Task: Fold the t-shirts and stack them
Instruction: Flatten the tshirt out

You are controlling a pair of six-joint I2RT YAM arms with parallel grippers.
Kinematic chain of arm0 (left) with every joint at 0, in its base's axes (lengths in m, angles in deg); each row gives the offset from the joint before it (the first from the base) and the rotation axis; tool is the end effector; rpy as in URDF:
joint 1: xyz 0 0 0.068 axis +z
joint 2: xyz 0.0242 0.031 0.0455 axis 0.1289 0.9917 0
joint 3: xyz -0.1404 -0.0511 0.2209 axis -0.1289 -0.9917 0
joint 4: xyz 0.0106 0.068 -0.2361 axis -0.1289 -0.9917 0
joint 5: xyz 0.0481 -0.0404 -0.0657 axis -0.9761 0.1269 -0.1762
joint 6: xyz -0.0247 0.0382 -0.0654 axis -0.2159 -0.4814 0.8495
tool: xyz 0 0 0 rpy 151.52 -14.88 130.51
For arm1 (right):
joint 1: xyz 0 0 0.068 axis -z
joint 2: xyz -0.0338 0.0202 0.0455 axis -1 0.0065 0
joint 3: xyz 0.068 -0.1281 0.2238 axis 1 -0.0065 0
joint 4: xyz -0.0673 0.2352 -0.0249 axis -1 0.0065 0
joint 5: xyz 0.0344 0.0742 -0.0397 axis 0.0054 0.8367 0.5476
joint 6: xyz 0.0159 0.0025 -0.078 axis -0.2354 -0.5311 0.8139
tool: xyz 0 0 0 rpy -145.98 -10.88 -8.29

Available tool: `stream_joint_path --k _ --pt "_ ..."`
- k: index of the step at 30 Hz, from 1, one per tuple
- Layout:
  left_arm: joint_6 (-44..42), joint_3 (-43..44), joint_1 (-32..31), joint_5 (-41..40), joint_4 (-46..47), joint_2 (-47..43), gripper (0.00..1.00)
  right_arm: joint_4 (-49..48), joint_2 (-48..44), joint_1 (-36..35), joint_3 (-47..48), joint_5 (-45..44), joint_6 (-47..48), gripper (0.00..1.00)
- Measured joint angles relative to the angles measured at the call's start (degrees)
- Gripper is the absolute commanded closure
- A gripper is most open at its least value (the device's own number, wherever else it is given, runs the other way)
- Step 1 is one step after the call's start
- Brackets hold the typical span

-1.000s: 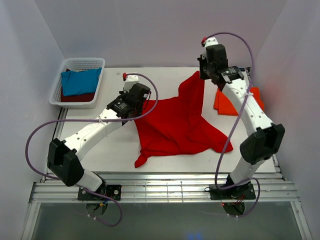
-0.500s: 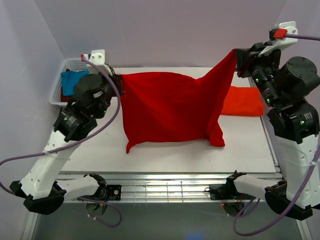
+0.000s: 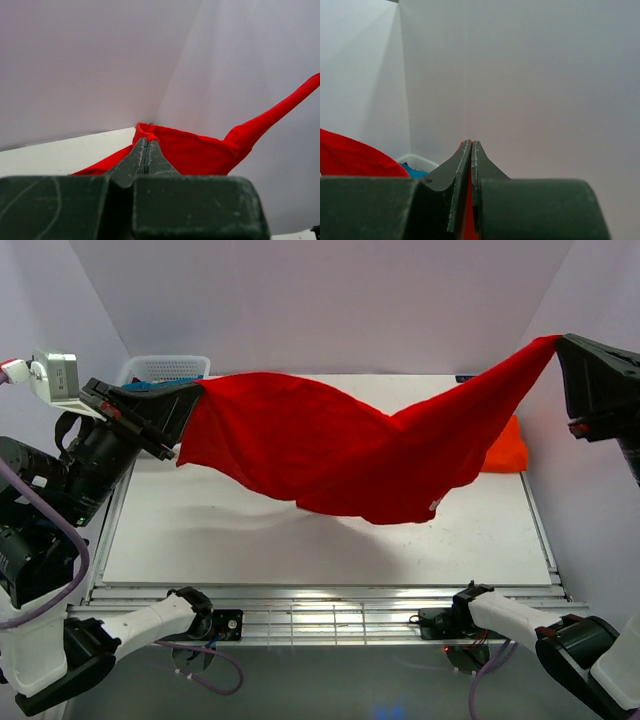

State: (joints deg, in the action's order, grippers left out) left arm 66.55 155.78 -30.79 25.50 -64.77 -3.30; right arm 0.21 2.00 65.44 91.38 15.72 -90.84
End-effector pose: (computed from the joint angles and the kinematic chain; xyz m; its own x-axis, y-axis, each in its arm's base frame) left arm 0.0786 -0.0544 0.5831 0.0170 -0.4033 -0.9149 0.5855 0.7458 -0.3179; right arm 0.0426 0.0222 0.6524 0.4774 0.2412 -0.8449 -0.4523 0.8919 -0.0009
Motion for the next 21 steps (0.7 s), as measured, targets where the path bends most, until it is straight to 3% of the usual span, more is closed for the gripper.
stream_joint_path --k 10,17,21 --pt "2.4 4.9 0.4 7.5 -2.1 1.5 1.00 -3.5 -2.6 0.2 0.3 6.0 -3.8 0.92" --pt "0.3 -6.6 0.5 -1.0 0.2 1.6 1.00 -5.5 0.7 0.2 -8.4 3.9 -4.1 0.92" --pt "-1.6 -12.9 0.6 -8.7 1.4 9.8 1.00 -6.7 9.5 0.2 -13.0 0.8 -3.7 0.92"
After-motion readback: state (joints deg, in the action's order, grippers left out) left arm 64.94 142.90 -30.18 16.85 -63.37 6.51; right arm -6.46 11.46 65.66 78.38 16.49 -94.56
